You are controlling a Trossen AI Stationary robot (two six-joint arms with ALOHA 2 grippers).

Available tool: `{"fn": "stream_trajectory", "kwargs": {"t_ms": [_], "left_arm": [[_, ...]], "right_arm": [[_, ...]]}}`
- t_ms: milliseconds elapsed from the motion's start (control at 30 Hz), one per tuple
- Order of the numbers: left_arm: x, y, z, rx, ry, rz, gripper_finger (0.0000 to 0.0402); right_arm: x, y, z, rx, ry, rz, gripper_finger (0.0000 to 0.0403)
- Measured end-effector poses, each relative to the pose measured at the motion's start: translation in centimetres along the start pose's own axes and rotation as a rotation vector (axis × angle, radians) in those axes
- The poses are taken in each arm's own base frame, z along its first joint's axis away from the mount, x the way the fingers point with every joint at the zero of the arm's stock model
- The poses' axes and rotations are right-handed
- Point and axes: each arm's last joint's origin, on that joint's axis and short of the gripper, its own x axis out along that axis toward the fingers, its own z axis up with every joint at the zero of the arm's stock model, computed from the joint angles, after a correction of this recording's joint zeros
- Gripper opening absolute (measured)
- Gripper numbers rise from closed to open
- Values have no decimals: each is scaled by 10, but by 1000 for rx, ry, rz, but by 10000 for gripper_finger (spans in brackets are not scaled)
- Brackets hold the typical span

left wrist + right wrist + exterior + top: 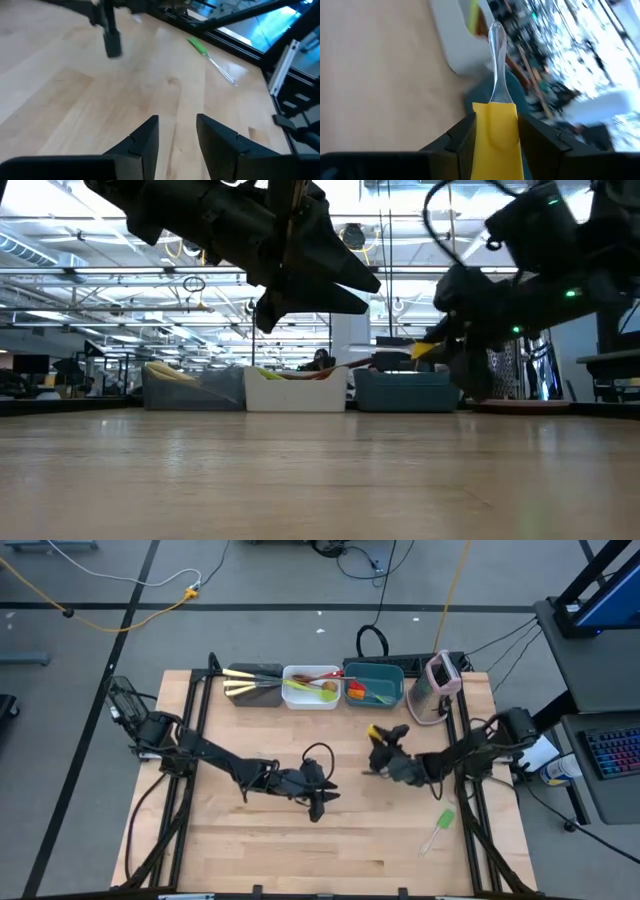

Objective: Pick & Place Kitchen Items
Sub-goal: Put the yellow spatula into the blue bin

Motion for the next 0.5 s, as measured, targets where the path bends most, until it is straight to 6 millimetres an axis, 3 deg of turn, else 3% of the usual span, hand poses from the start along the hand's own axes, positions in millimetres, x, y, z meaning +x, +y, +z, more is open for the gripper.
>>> {"fn": "stream_trajectory", "kwargs": {"t_ms": [367, 500], "left_arm": [[-4, -10, -6, -51, -51, 70, 136], [-4, -11, -7, -56, -52, 71, 136]], "right_arm": [[49, -35, -26, -35, 226, -130, 134], [58, -35, -34, -121, 196, -7, 134]]}}
